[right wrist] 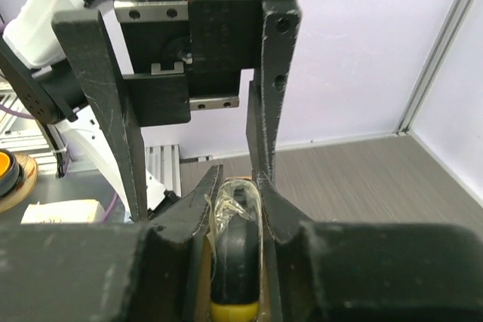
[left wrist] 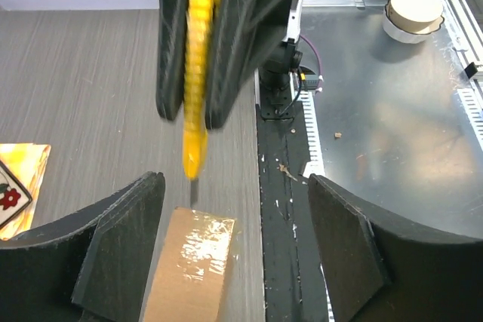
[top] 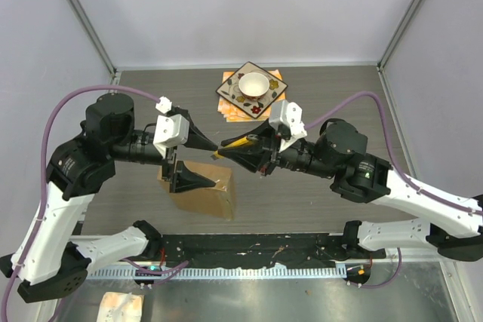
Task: Unpack the express box
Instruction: Cut the express box at the center of the board.
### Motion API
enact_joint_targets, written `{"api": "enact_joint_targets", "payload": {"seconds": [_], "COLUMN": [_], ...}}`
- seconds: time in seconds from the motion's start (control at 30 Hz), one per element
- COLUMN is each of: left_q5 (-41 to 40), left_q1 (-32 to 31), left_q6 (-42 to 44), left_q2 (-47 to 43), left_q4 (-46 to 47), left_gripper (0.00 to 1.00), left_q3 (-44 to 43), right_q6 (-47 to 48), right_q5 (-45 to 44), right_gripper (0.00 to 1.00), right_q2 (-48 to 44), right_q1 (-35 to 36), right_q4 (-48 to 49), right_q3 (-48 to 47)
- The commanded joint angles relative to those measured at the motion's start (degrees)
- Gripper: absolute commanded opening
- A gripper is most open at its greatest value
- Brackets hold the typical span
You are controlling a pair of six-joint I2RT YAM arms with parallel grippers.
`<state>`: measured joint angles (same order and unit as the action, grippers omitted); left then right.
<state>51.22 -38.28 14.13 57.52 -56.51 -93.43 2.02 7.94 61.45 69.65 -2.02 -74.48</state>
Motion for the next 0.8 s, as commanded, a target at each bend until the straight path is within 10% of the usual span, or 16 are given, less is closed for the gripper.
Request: {"api": "enact_joint_targets", "payload": {"seconds": [0.0,0.43,0.63,0.77], "left_q5": [1.0,2.2,2.1,2.5], "left_q1": [0.0,0.1,0.0,0.0], "left_q6": [0.8,-1.7,-0.5,-0.2], "left_q2": [-1.5,0.6,0.1,-0.2], "left_q4": [-0.6,3.7,2.3,1.8], "left_gripper": [0.79,0.54,0.03,0.0], "left_q3": [0.6,0.6,1.3,1.1], "right_q6": [-0.2,-5.4,-5.3,-5.1], "right_q5": [-0.7,6.6,6.4,6.2], "right_gripper": [0.01,0.01,0.01,0.01], "right_q2": [-3.2,-0.6,-1.9,-2.1], "right_q1": [-0.1,-0.1,-0.1,-0.1], "right_q4": [5.1,8.8,10.8,10.1], "right_q3": [-0.9,0.3,1.6,2.0]}}
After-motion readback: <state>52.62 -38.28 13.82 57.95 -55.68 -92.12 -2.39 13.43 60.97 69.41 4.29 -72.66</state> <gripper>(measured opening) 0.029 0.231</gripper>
